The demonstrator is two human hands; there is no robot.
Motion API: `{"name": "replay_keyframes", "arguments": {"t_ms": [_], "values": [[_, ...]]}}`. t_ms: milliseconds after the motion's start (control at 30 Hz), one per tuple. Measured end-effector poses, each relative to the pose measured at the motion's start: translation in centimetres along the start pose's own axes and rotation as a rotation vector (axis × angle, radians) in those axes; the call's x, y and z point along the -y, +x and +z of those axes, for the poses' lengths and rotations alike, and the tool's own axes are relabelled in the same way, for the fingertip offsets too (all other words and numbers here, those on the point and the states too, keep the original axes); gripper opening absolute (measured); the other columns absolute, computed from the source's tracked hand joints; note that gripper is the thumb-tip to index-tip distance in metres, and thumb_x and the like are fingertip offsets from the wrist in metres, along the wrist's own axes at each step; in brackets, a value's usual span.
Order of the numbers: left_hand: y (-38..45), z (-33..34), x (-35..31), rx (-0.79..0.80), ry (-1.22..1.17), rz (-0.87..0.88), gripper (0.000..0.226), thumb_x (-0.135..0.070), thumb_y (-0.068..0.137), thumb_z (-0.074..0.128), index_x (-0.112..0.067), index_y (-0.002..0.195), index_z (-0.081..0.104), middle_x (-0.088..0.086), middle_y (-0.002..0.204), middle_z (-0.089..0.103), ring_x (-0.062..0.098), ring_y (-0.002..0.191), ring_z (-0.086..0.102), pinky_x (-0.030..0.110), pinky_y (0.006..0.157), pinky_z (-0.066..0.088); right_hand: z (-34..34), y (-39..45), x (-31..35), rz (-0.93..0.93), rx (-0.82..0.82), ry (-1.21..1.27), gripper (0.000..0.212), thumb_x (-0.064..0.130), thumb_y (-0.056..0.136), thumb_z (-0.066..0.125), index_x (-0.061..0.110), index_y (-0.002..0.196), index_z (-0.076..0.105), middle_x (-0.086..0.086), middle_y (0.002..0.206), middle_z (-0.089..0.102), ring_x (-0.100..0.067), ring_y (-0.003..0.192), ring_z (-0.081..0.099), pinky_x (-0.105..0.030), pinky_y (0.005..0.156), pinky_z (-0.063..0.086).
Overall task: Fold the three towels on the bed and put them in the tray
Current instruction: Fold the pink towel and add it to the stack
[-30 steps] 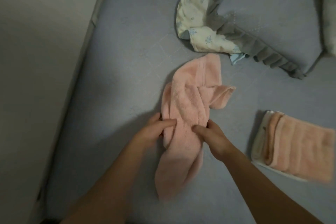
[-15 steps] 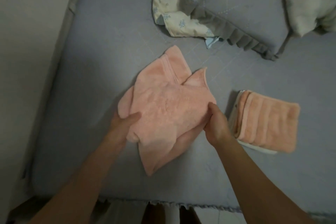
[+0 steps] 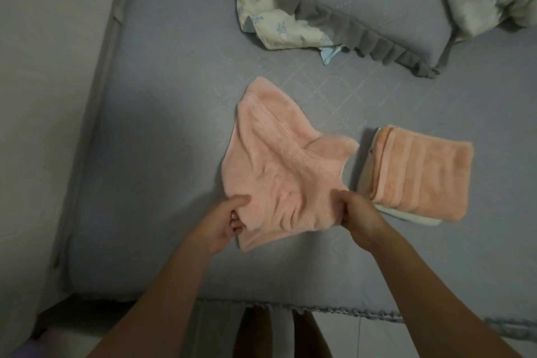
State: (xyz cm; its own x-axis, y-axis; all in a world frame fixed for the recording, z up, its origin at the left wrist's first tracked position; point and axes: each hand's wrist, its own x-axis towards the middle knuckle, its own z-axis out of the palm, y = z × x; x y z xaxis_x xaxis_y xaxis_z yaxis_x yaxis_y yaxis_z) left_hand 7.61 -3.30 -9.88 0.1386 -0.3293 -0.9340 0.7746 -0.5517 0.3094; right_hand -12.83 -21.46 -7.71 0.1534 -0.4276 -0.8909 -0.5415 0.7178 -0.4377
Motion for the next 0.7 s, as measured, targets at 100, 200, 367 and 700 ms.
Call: {"name": "replay_keyframes", "arguments": {"t_ms": [100,200,367,700], "values": [[-0.5,-0.4,0.5,-0.19,-0.008,0.28,0.037,-0.018,0.075,0.073,-0.009,0.11,0.069,0.006,0.1,0.075,0.025,0.094,0.068,0.036,0.082,0.055,-0.6,-0.3,-0.8,-0.004,0.099,-0.204,0.031,0.03,0.089,0.061,0.015,0.116,0.058,-0.003,0.109,0.066,-0.023,0.099,0.064,-0.041,0.08,0.056],[-1.2,-1.6,-0.4,-0.151,-0.191,0.305,0.03,-0.011,0.08,0.065,-0.006,0.109,0.071,0.011,0.107,0.073,0.031,0.103,0.066,0.04,0.085,0.054,-0.3,-0.7,-0.7,-0.074,0.037,-0.303,0.018,0.038,0.091,0.057,0.026,0.103,0.064,0.005,0.104,0.066,-0.017,0.098,0.062,-0.034,0.078,0.051],[-3.6,-3.2,-2.5,0.262,-0.354,0.181,0.043,-0.026,0.079,0.066,-0.012,0.12,0.07,0.011,0.122,0.07,0.033,0.108,0.068,0.048,0.077,0.058,0.5,-1.8,0.4,-0.425,-0.211,-0.217,0.014,0.024,0.093,0.051,0.019,0.091,0.063,0.002,0.083,0.063,-0.008,0.074,0.057,-0.026,0.063,0.045],[-4.4,-5.7,-2.8,0.168,-0.333,0.299,0.032,-0.013,0.073,0.055,-0.013,0.096,0.078,0.006,0.098,0.076,0.021,0.089,0.072,0.034,0.079,0.059,0.0,-2.1,3.4,-0.209,-0.12,0.296,0.016,0.031,0.098,0.05,0.02,0.098,0.063,-0.006,0.099,0.066,-0.024,0.087,0.061,-0.039,0.077,0.055]]}}
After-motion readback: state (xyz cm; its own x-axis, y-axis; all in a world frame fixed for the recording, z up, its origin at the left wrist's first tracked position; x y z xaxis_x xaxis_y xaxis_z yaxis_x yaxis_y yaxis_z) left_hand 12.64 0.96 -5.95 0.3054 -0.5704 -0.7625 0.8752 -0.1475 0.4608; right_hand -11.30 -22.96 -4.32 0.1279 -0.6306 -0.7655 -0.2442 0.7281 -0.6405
